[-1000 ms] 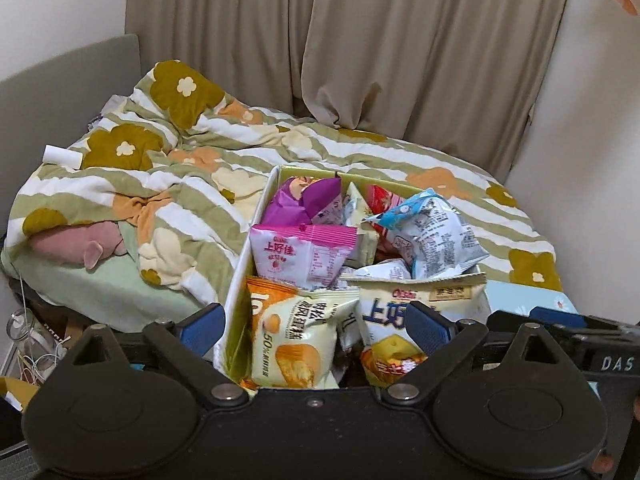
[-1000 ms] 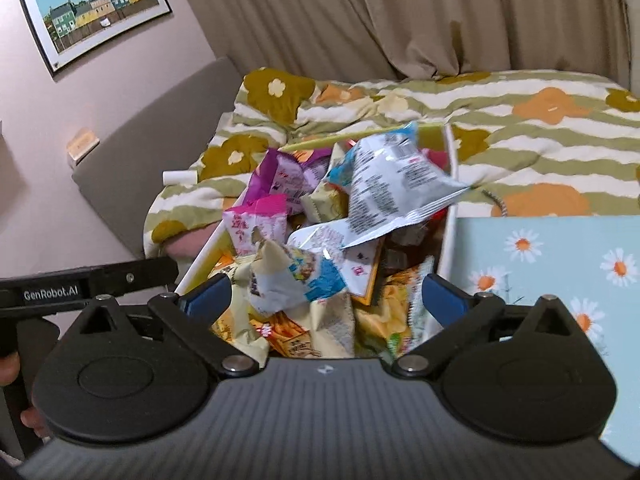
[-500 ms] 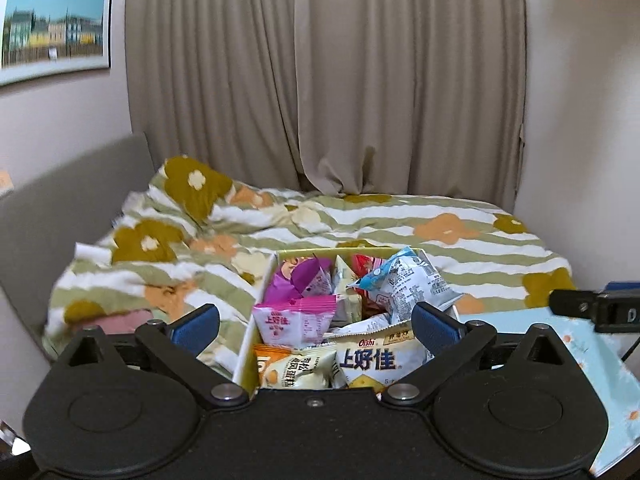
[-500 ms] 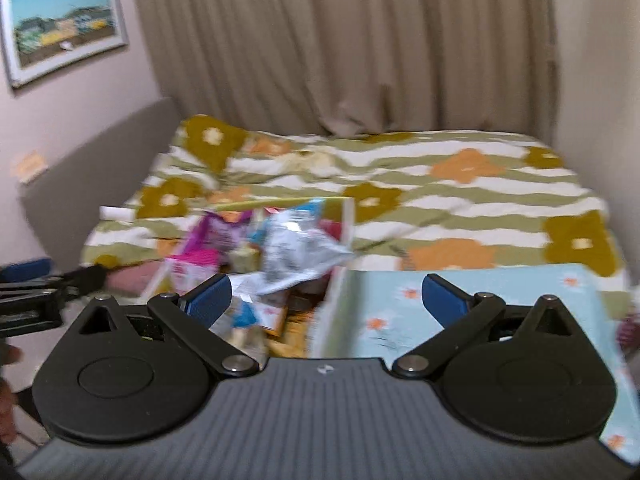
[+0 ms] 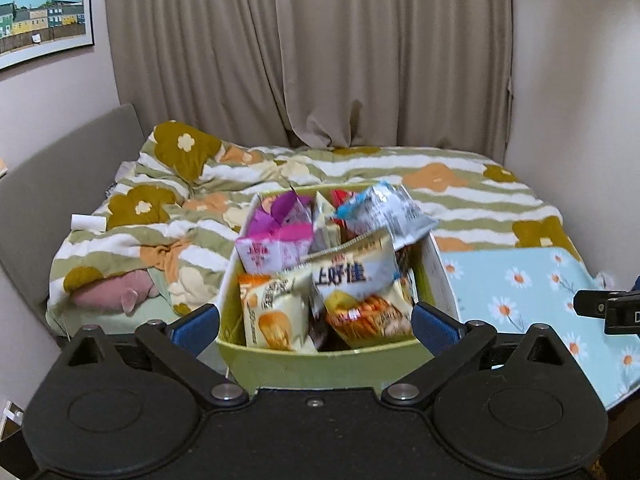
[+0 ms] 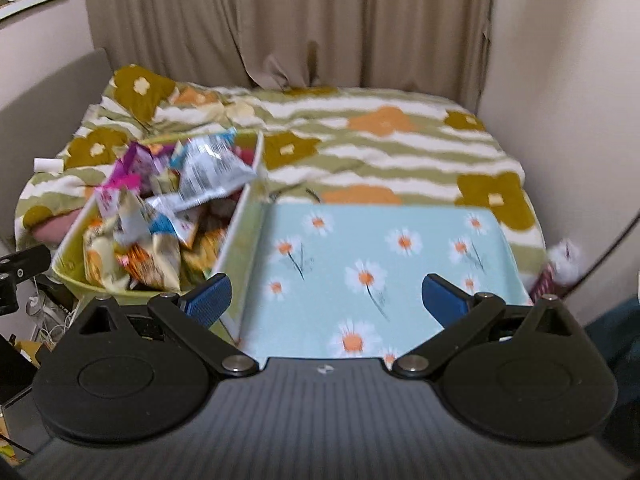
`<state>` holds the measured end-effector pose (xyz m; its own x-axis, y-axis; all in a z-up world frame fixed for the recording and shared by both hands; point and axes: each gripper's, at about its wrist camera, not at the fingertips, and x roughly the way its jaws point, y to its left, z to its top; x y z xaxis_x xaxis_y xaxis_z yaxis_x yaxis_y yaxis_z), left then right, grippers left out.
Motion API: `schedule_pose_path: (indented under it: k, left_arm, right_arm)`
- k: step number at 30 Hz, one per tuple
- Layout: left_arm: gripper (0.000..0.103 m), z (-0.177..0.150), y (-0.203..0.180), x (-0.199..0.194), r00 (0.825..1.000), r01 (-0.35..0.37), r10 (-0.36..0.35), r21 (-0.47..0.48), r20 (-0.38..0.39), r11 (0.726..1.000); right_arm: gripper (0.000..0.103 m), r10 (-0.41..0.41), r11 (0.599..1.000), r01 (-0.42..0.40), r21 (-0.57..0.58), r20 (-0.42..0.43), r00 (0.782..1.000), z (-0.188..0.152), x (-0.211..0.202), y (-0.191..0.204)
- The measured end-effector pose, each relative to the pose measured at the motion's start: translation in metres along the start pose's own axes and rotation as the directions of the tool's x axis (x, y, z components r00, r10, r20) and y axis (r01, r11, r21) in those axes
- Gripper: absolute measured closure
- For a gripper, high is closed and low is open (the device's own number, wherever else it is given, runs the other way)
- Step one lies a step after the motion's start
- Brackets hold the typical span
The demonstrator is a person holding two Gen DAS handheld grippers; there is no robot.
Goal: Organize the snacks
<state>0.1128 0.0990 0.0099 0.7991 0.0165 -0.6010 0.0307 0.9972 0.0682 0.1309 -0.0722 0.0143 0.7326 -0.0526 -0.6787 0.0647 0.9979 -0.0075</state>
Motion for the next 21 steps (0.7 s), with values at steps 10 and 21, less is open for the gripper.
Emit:
schedule_pose_path:
  k: [10,21]
  left_arm:
    - [0.000,-0.005,-0.005,0.002,1.000,0.007,-0.006,0.025,-0.011,1.000]
    - [0.000,-0.006,-0.005,0.004,1.000,0.011,-0.011,0.029,-0.026,1.000]
  right_arm:
    - [0.000,-0.051,0.998,0.053,0.042,-0.049,0.997,-0.018,-0.001,-0.008]
    - [0.000,-0.053,0.998,0.056,0.043,-0.053,0.997,-0.017,0.000,-0.008]
